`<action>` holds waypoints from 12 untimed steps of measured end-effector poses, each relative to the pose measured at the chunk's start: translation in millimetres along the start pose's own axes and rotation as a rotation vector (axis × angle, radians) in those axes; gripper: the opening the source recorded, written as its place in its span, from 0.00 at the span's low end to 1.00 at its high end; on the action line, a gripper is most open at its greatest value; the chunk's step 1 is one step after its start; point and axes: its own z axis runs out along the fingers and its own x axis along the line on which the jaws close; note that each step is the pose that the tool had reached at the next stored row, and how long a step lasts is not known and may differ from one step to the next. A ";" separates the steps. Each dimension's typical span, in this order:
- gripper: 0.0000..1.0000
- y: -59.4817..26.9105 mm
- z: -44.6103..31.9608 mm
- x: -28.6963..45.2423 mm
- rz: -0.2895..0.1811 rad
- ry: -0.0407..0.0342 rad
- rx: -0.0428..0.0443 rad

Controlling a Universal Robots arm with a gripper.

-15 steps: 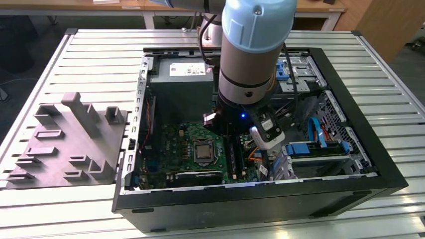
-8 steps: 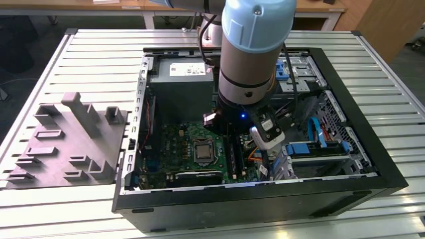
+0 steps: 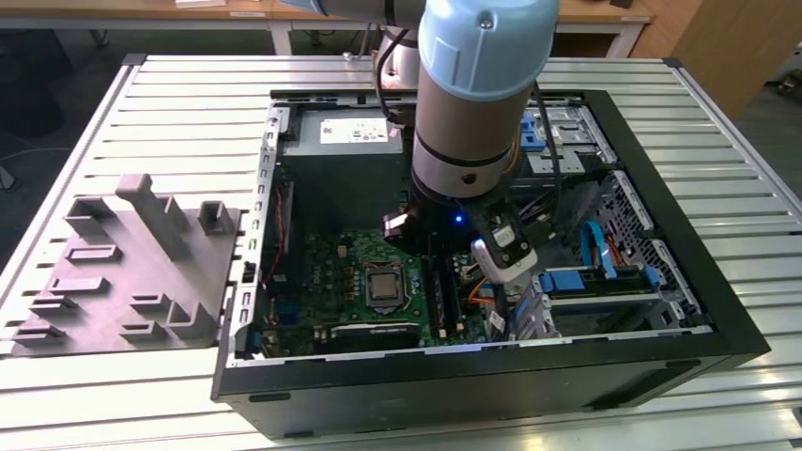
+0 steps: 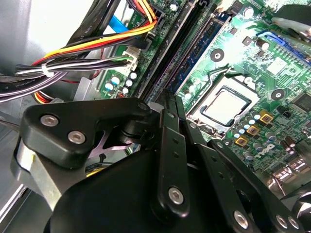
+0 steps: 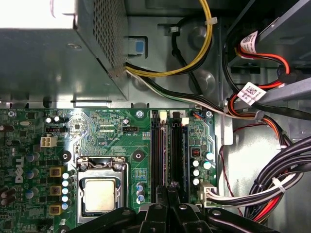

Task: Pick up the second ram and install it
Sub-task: 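Insert the second ram into the second slot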

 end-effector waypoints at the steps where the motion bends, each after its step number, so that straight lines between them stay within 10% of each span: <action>1: 0.12 -0.1 0.0 0.0 0.000 0.0000 0.0000; 12: 0.12 -1.0 0.7 0.0 0.000 0.0000 0.0000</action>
